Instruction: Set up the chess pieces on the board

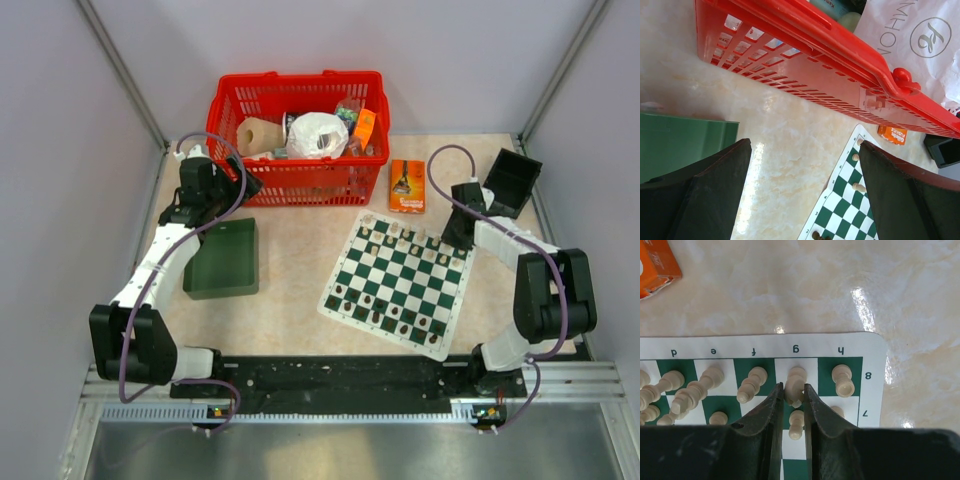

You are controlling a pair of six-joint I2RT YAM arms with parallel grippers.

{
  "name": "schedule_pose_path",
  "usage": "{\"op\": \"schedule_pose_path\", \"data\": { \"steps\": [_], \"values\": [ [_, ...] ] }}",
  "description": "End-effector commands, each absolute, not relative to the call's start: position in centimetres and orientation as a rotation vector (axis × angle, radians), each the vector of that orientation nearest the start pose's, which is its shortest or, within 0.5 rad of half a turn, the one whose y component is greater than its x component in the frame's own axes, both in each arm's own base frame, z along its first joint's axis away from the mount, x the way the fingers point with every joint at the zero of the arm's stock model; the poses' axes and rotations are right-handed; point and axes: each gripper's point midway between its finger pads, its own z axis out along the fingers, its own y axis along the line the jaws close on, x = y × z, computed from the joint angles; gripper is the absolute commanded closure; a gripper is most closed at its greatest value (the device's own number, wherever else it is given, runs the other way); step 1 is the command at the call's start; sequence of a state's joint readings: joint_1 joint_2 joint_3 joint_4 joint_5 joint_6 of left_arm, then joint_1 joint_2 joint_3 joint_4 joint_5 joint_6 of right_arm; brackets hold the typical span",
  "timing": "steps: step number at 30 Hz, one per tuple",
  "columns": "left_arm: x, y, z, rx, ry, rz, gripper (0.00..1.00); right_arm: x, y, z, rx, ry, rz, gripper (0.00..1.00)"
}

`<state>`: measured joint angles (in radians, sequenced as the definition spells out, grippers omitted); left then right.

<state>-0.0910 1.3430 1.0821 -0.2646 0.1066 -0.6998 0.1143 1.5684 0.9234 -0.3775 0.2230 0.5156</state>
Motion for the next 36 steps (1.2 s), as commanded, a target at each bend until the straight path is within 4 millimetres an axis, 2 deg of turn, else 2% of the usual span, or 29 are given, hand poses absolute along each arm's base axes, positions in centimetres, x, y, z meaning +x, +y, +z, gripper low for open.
{"op": "schedule_pose_path", "data": {
  "steps": [1,6,12,17,23,29,34,36],
  "values": [
    [40.6,-7.8,23.1,-0.555,2.015,-0.569,0.06,35.6,1.6,4.3,0.620,2.451,-0.058,0.83],
    [40.4,-7.7,23.1,-0.557,2.014,-0.566,0.06,35.4,1.6,4.2,0.620,2.455,-0.057,0.81],
    [40.4,-7.7,22.8,-0.561,2.020,-0.565,0.06,35.4,1.8,4.3,0.607,2.464,-0.045,0.72],
    [40.5,-7.8,22.9,-0.556,2.020,-0.569,0.06,36.0,2.2,5.4,0.594,2.449,-0.015,0.67],
    [40.4,-7.6,22.8,-0.562,2.019,-0.560,0.06,36.8,2.5,8.3,0.559,2.407,0.015,0.62],
    [40.4,-7.3,23.1,-0.580,2.011,-0.544,0.06,37.3,2.7,12.9,0.506,2.332,0.058,0.54],
    [40.1,-6.6,23.2,-0.590,1.996,-0.505,0.06,37.8,4.4,16.4,0.450,2.270,0.189,0.46],
    [40.1,-6.7,23.0,-0.587,2.001,-0.508,0.06,37.8,5.0,17.1,0.438,2.258,0.226,0.45]
  ]
}}
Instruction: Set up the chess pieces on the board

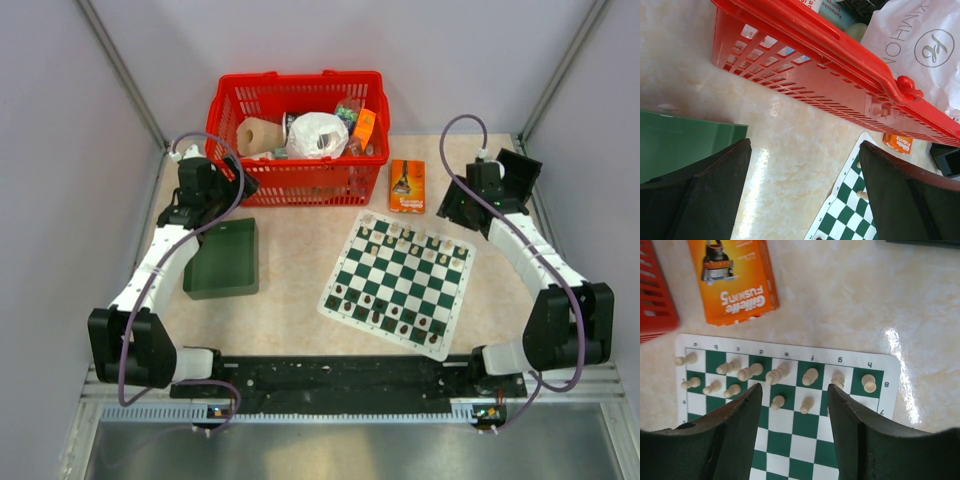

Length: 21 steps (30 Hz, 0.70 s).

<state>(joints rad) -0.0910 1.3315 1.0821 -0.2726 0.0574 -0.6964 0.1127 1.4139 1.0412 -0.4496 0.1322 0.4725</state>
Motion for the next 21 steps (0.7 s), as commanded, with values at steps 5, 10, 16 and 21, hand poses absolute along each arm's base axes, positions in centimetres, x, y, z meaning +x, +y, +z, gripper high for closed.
{"op": "schedule_pose_path", "data": {
  "steps": [5,10,16,21],
  "values": [
    [40.1,-7.0,22.8,-0.583,2.005,-0.526,0.06,37.5,7.0,18.5,0.391,2.237,0.263,0.43],
    [39.9,-7.1,22.7,-0.564,2.012,-0.531,0.06,36.9,10.0,19.3,0.332,2.230,0.301,0.42],
    [39.6,-7.4,22.2,-0.560,2.023,-0.543,0.06,35.9,14.1,18.8,0.258,2.254,0.357,0.44],
    [39.6,-7.3,22.5,-0.559,2.017,-0.542,0.06,35.0,17.5,17.1,0.178,2.304,0.376,0.48]
  ]
}}
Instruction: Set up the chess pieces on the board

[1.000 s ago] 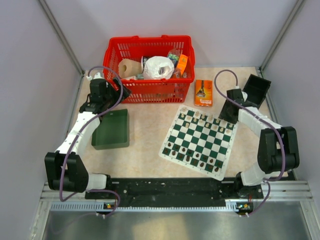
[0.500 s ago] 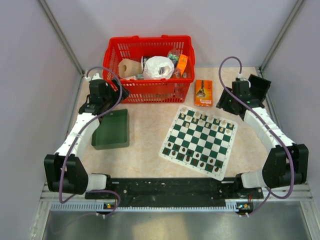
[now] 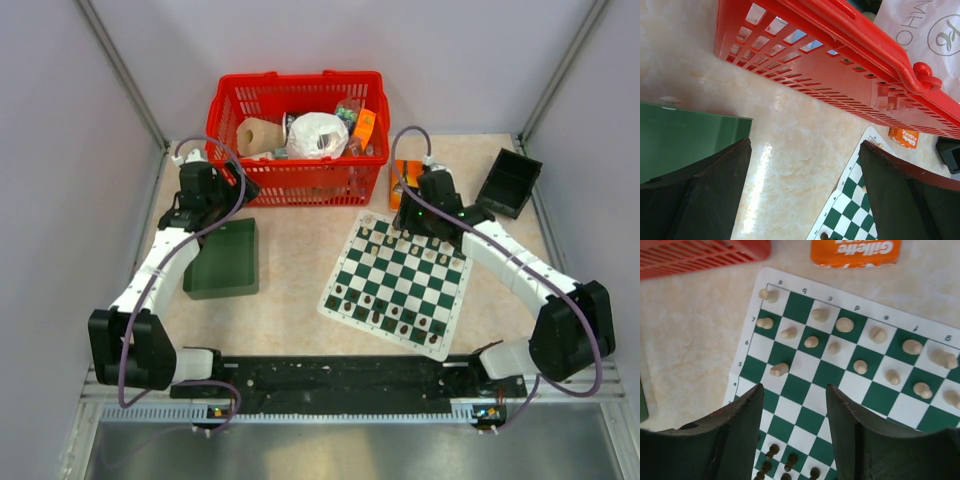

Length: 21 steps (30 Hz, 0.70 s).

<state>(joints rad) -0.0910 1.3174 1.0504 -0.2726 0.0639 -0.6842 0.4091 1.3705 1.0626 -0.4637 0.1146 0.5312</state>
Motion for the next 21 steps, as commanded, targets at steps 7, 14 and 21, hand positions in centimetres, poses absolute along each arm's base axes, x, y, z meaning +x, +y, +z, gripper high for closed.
{"op": "schedule_pose_path", "data": {
  "steps": [7,14,21],
  "values": [
    [39.6,-7.2,22.5,-0.556,2.018,-0.531,0.06,34.5,21.3,13.9,0.068,2.384,0.384,0.55],
    [39.4,-7.0,22.6,-0.560,2.015,-0.523,0.06,34.8,23.1,11.6,-0.011,2.445,0.348,0.56],
    [39.4,-6.8,22.6,-0.565,2.014,-0.513,0.06,35.3,23.3,10.3,-0.050,2.485,0.296,0.57]
  ]
}}
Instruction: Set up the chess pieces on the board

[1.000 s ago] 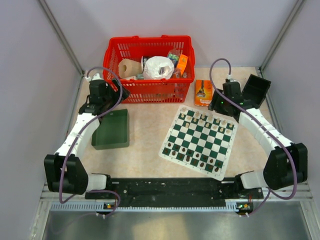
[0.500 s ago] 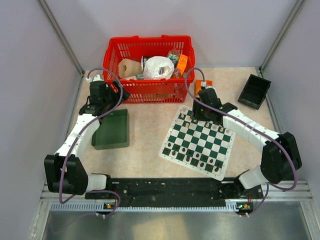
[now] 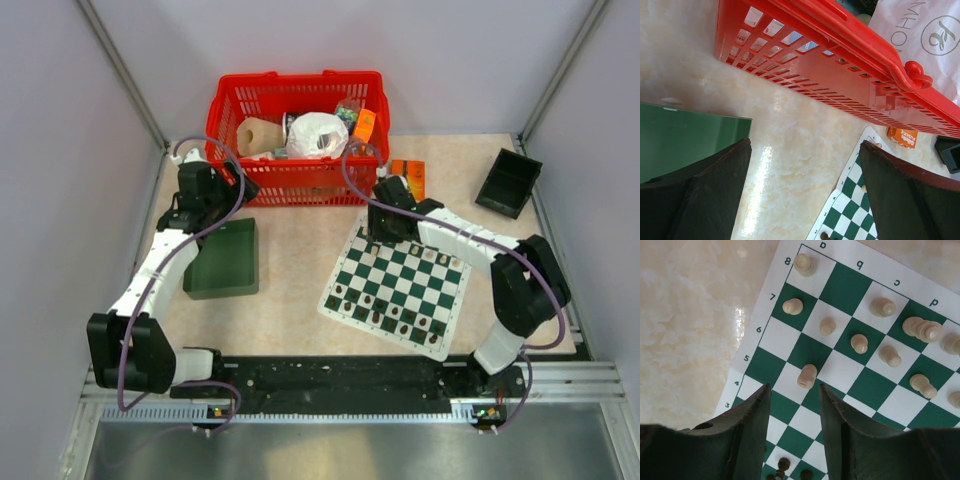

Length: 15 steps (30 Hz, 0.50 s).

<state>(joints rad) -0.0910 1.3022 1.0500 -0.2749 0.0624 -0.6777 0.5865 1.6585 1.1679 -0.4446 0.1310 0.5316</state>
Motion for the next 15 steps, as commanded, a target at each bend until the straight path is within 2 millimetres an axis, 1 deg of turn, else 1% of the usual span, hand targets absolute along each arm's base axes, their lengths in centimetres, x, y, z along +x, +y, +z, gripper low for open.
{"op": "schedule_pose_path", "data": {
  "steps": [1,2,9,15],
  "values": [
    [39.4,-6.8,22.7,-0.562,2.014,-0.514,0.06,35.3,23.4,10.0,-0.051,2.495,0.297,0.57],
    [39.4,-6.8,22.5,-0.565,2.016,-0.513,0.06,35.2,23.6,9.9,-0.058,2.498,0.304,0.57],
    [39.4,-6.7,22.4,-0.564,2.019,-0.502,0.06,35.1,23.6,8.5,-0.067,2.531,0.283,0.57],
    [39.3,-6.5,22.5,-0.567,2.018,-0.500,0.06,35.0,23.8,7.5,-0.082,2.560,0.282,0.60]
  ]
}}
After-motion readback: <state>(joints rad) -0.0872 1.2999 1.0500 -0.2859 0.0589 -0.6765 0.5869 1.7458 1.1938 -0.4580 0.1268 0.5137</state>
